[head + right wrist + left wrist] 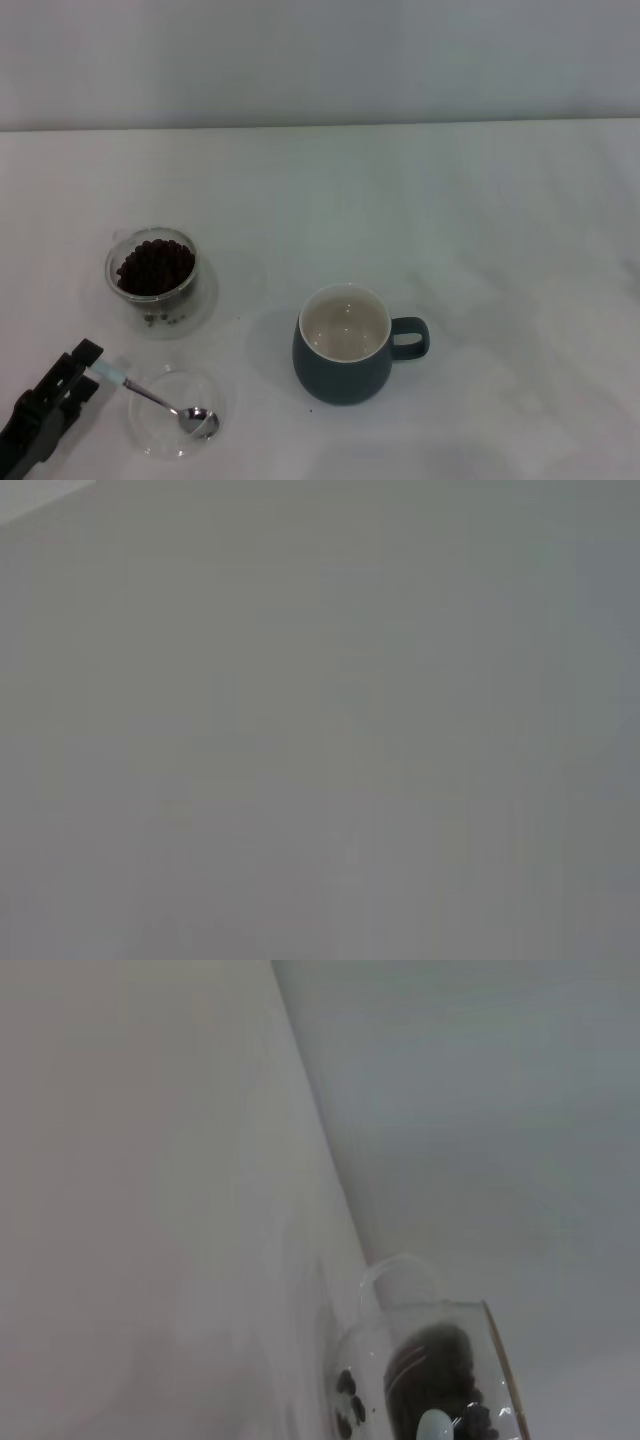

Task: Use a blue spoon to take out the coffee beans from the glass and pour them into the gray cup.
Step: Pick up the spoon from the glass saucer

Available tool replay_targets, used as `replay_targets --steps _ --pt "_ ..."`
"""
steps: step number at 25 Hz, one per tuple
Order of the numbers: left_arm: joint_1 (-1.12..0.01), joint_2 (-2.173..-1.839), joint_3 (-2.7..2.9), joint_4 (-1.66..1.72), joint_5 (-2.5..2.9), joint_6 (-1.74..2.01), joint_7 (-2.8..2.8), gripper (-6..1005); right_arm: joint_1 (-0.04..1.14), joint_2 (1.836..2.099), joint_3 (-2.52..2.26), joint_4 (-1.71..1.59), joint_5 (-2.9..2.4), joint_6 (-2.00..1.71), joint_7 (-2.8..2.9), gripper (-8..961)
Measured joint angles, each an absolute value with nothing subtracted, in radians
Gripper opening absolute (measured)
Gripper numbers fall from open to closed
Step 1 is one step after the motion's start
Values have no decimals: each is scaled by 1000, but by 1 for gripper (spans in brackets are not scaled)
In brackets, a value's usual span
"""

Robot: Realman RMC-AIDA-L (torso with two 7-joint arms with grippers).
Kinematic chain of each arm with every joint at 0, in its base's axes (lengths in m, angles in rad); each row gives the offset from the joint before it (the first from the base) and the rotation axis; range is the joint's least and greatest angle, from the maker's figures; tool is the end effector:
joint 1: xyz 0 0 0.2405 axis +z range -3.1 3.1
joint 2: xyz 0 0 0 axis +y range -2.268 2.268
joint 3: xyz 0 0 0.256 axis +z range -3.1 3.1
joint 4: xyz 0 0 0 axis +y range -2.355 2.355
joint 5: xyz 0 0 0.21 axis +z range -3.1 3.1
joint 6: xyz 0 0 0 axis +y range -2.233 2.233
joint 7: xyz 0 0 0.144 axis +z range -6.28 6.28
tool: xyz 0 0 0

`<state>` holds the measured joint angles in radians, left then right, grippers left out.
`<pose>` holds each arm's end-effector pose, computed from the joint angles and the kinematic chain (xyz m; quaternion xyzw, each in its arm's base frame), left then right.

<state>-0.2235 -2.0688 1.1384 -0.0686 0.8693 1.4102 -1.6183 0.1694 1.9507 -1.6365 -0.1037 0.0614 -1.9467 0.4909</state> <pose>-0.3674 0.2005 -0.0546 -0.5055 -0.6919 -0.4785 0.1916 0.3390 0.2096 0.0913 -0.6403 0.0706 0.5097 0.5703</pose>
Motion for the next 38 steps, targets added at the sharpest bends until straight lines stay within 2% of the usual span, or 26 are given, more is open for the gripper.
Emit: replay_targets --steps 18,27,32,38 --pt "-271 -2071 1138 -20 938 1356 -1615 825 170 1958 -1634 -84 62 -1933 479 732" --pt "-219 -2082 1129 -18 934 1375 -1584 720 170 1957 -1629 -65 72 -1926 465 731" --pt "-205 -2078 1129 -18 925 1389 -1583 646 178 1958 -1628 -64 72 -1908 458 730" --pt "-207 -2071 1130 -18 925 1391 -1586 603 172 1970 -1627 -64 72 -1903 440 730"
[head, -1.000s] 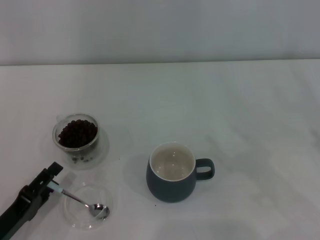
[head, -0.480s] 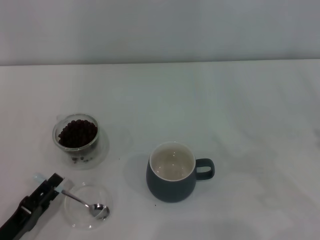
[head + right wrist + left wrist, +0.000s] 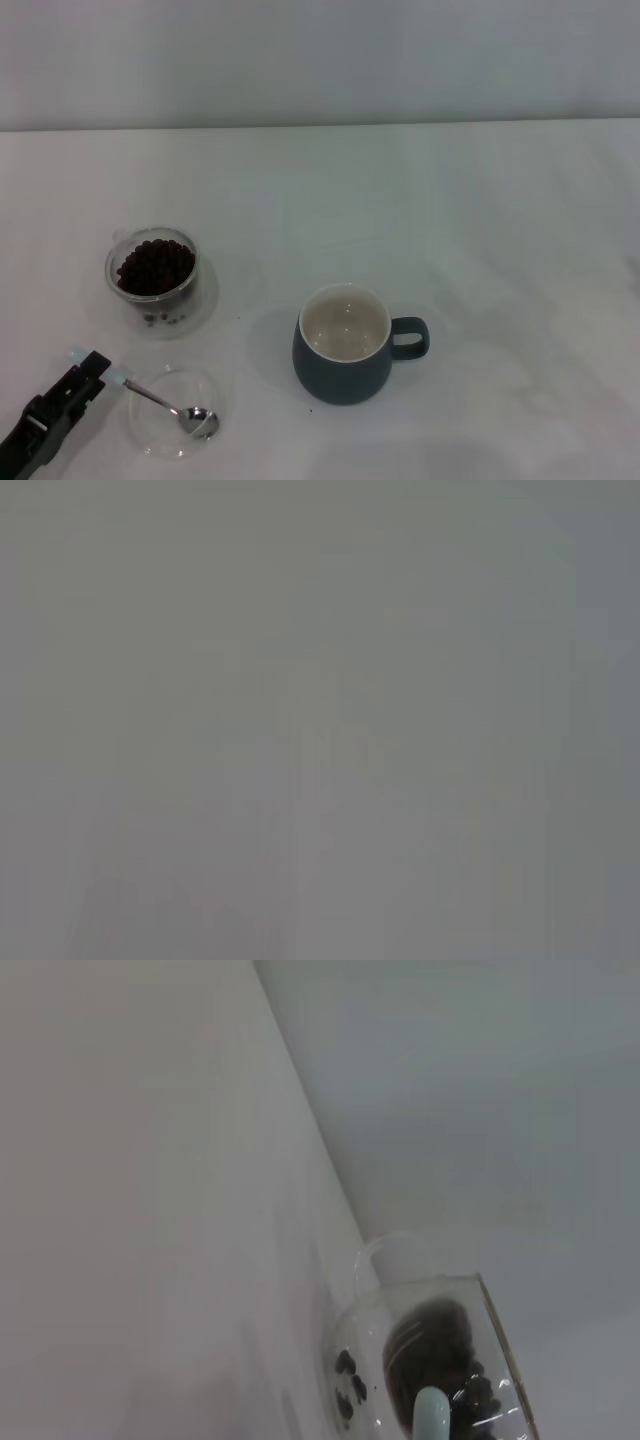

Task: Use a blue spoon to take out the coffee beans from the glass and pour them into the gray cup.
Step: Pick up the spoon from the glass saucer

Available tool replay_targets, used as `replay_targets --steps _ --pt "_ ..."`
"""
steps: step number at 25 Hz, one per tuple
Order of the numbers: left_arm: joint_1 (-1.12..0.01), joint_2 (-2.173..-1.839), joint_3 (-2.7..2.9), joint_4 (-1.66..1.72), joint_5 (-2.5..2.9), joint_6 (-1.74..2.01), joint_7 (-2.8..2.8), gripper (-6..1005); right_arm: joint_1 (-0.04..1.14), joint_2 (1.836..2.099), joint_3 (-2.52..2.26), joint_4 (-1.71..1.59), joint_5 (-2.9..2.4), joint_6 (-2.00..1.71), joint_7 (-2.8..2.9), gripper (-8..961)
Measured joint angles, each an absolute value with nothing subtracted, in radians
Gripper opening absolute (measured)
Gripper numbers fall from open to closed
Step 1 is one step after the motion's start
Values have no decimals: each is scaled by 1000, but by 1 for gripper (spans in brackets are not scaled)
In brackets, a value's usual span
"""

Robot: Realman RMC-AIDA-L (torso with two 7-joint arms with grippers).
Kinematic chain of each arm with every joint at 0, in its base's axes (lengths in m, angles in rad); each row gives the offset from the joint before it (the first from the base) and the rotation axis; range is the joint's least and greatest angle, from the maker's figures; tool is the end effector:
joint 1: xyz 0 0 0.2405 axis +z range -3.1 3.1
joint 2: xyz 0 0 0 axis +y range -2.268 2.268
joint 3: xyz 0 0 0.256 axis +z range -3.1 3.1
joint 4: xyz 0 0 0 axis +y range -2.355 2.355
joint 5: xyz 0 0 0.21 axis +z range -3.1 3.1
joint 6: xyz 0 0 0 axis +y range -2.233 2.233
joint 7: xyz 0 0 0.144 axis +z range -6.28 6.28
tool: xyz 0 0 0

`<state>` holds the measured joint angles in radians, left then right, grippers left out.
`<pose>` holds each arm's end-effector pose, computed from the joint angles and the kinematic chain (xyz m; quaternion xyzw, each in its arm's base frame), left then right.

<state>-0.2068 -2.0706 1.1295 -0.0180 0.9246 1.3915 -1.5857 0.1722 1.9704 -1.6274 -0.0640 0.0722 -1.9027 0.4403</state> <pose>-0.3669 0.2012 -0.0552 -0.5370 -0.6769 -0.4633 0.1968 0.3477 0.2089 0.0824 -0.6400 0.0893 0.4753 0.5970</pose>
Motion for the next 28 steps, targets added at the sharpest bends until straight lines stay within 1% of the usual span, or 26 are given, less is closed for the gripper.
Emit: replay_targets --steps 5,10,11,16,19,24,28 --pt "-222 -2060 1135 -16 926 1391 -1601 568 170 1985 -1627 -64 69 -1909 422 729" --pt "-235 -2044 1135 -15 927 1386 -1612 480 158 1988 -1629 -66 67 -1920 421 728" --pt "-236 -2042 1135 -15 928 1386 -1613 481 158 1989 -1629 -66 67 -1922 421 728" --pt "-236 -2040 1136 -2 934 1377 -1614 486 157 1996 -1629 -66 67 -1927 420 727" --pt "-236 -2041 1138 6 939 1365 -1613 471 157 2001 -1630 -70 68 -1928 409 727" --pt "-240 -2044 1138 8 943 1356 -1617 446 161 2002 -1635 -74 64 -1929 404 726" --pt "-250 -2045 1138 7 957 1337 -1632 372 165 2002 -1637 -71 63 -1929 402 726"
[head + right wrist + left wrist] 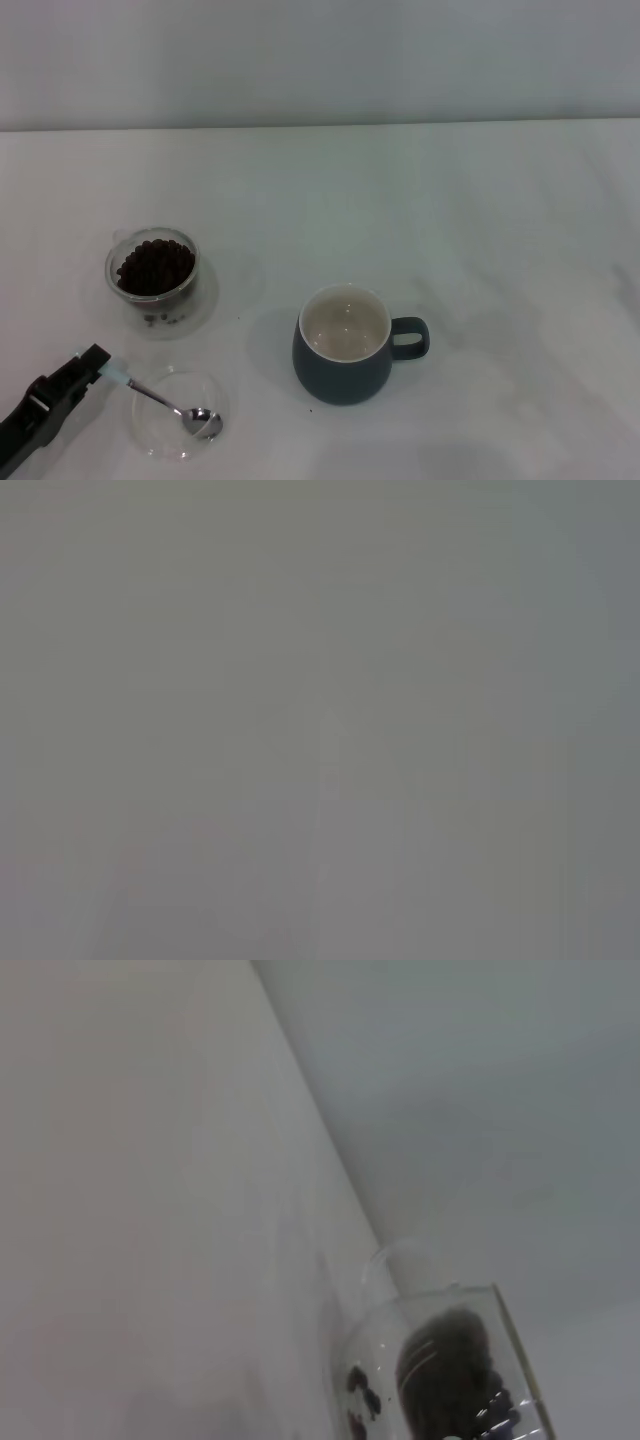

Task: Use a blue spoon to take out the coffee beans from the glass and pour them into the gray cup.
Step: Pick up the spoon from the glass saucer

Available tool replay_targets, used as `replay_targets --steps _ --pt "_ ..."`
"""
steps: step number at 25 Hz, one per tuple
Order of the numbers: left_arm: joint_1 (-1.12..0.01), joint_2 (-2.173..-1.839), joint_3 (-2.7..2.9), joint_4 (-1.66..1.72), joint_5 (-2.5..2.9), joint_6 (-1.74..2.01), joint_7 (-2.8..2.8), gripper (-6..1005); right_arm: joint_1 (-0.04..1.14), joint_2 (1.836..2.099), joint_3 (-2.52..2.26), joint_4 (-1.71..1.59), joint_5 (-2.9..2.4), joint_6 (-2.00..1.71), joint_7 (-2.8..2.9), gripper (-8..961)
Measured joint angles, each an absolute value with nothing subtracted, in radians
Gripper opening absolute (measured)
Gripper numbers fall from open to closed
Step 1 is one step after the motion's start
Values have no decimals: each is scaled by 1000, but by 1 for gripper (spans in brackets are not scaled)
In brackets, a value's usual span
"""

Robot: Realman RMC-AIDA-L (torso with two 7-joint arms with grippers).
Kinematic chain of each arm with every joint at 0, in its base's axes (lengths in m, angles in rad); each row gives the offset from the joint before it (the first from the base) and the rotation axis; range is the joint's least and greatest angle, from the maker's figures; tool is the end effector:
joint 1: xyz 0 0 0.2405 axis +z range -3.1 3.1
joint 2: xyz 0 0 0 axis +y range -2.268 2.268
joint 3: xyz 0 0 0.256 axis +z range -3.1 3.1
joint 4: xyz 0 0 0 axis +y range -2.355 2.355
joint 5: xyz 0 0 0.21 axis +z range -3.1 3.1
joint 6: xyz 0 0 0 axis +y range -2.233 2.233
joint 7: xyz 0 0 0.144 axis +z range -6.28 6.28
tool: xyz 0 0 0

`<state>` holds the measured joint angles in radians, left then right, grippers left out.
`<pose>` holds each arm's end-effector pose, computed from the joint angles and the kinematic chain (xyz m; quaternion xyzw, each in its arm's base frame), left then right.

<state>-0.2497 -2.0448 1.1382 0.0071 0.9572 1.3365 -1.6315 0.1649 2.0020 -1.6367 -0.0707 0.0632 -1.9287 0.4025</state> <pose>-0.3690 0.2208 -0.0490 -0.5545 -0.6790 -0.4408 0.1929 0.3391 0.2042 0.0700 -0.6382 0.0787 0.4823 0.5949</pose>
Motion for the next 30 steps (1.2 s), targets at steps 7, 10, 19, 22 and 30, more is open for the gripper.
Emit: replay_targets --steps 7,10,19,22,30 --pt "-246 -2046 1133 6 955 1332 -1651 242 159 2004 -1637 -67 63 -1928 400 725" --pt "-238 -2049 1128 8 946 1332 -1639 170 158 2004 -1637 -66 63 -1927 399 725" --pt "-230 -2043 1130 16 937 1344 -1635 122 158 2006 -1637 -65 63 -1927 380 726" --pt "-218 -2043 1134 45 940 1357 -1638 122 158 2006 -1637 -64 63 -1927 373 726" --pt "-185 -2027 1128 61 904 1434 -1651 122 163 2006 -1638 -64 61 -1927 366 725"
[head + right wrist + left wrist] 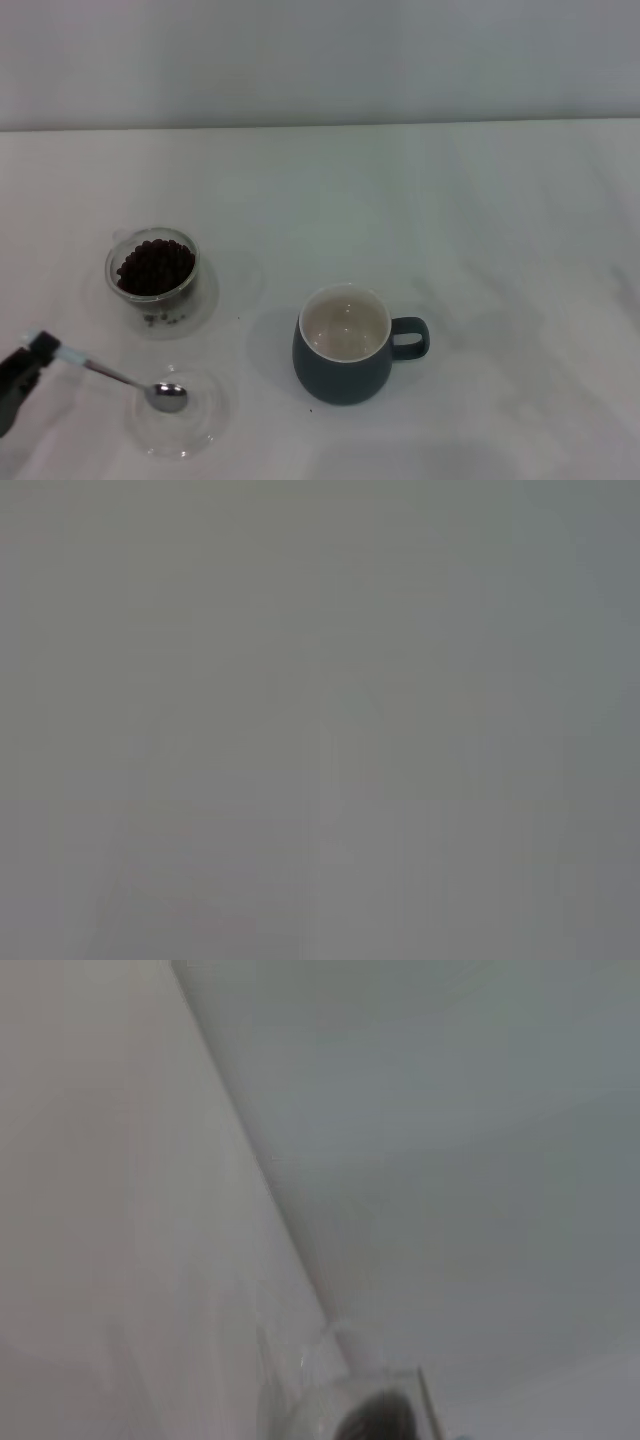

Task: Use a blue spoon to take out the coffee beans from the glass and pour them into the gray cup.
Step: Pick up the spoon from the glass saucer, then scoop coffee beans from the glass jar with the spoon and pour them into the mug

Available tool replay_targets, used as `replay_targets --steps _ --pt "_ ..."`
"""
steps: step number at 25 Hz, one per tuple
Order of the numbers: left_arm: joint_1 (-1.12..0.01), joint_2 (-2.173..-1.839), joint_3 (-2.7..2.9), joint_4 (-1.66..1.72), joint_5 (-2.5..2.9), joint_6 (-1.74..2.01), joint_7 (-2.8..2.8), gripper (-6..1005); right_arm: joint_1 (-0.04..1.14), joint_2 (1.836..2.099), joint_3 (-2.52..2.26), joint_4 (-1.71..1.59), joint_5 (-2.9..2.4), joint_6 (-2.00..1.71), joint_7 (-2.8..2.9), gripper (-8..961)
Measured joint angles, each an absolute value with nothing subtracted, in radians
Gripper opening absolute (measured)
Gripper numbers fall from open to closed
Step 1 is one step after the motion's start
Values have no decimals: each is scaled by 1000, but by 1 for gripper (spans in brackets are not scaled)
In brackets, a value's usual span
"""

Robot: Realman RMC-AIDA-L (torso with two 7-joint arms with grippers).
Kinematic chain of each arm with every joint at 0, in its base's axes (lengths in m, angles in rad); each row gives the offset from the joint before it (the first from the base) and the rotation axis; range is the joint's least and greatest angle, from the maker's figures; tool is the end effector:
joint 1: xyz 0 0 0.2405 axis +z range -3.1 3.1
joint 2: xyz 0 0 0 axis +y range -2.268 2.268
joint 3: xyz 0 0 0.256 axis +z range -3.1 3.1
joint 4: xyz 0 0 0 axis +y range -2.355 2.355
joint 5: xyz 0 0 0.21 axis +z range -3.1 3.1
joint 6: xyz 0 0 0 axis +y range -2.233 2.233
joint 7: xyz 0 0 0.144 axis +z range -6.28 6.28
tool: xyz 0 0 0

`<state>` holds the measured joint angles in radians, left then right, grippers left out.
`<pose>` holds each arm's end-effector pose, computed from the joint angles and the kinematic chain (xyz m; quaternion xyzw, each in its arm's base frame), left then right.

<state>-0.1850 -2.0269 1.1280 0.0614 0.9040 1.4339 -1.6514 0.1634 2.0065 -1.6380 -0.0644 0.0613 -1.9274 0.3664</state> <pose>-0.3727 0.2125 -0.0225 -0.5394 -0.6536 -0.4912 0.2012 0.3396 0.2029 0.0675 -0.6406 0.0719 0.4701 0.6029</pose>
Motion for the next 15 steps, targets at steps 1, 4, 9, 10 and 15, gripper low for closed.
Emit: replay_targets --steps 1,4,9,10,15 --pt "-181 -2025 1128 61 897 1439 -1652 122 164 2006 -1638 -65 61 -1928 363 725" --pt "-162 -2006 1127 62 857 1476 -1655 122 164 2006 -1638 -66 61 -1928 357 725" --pt "-130 -1973 1127 124 796 1539 -1657 122 166 2006 -1639 -66 61 -1928 338 726" --pt "-121 -1969 1127 151 789 1545 -1662 122 166 2006 -1641 -66 61 -1927 332 726" --pt "-117 -1943 1127 249 783 1551 -1705 122 171 2006 -1659 -67 61 -1919 311 726"
